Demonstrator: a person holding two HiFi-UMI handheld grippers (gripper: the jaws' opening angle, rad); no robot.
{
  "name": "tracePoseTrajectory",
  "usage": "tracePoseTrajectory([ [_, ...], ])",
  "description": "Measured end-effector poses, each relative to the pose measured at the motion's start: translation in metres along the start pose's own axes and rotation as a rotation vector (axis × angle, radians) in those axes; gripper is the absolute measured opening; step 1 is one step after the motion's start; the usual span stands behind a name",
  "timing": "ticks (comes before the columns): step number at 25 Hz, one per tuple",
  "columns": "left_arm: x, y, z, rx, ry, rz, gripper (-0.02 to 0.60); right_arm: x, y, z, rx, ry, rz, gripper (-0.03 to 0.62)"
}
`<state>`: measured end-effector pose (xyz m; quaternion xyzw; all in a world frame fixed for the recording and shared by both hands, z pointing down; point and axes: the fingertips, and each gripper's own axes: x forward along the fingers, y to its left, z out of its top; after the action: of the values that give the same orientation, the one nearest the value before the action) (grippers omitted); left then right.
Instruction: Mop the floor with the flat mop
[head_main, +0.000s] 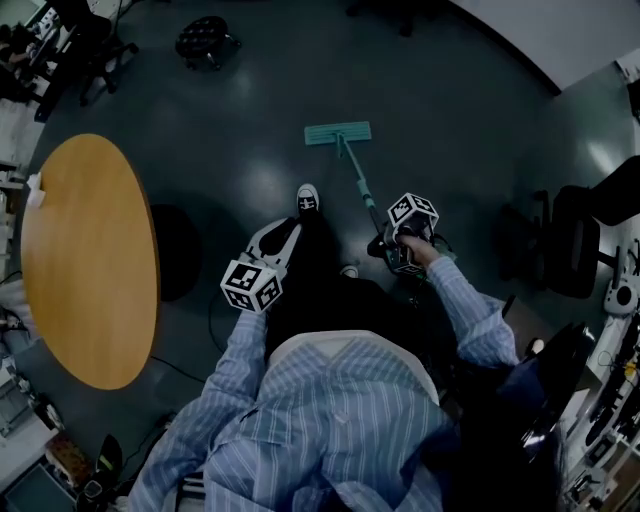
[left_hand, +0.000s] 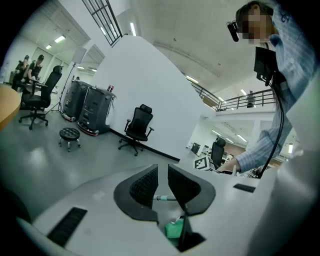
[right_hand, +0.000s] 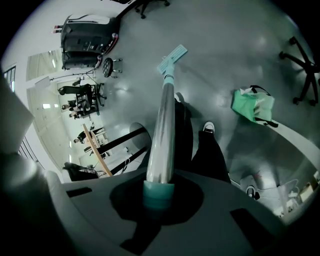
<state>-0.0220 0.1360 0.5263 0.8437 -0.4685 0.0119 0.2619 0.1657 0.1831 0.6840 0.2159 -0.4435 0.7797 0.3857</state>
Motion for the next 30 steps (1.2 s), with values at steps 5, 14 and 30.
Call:
tracePoseTrajectory([
  [5, -0.025, -0.035, -0.012, 0.006, -0.006, -0.017, 0.064, 0.002, -0.031, -0.061, -0.007, 0.03, -0.028, 0.009],
  [14, -0.038, -0.071, -0.019, 0.052, -0.009, -0.056, 0.064, -0.01, -0.074, -0.141, -0.003, 0.076, -0.031, 0.009],
  [30, -0.022, -0.063, -0.005, 0.059, -0.025, -0.05, 0.064, -0.04, -0.082, -0.17, 0.047, 0.111, 0.011, 0.009],
])
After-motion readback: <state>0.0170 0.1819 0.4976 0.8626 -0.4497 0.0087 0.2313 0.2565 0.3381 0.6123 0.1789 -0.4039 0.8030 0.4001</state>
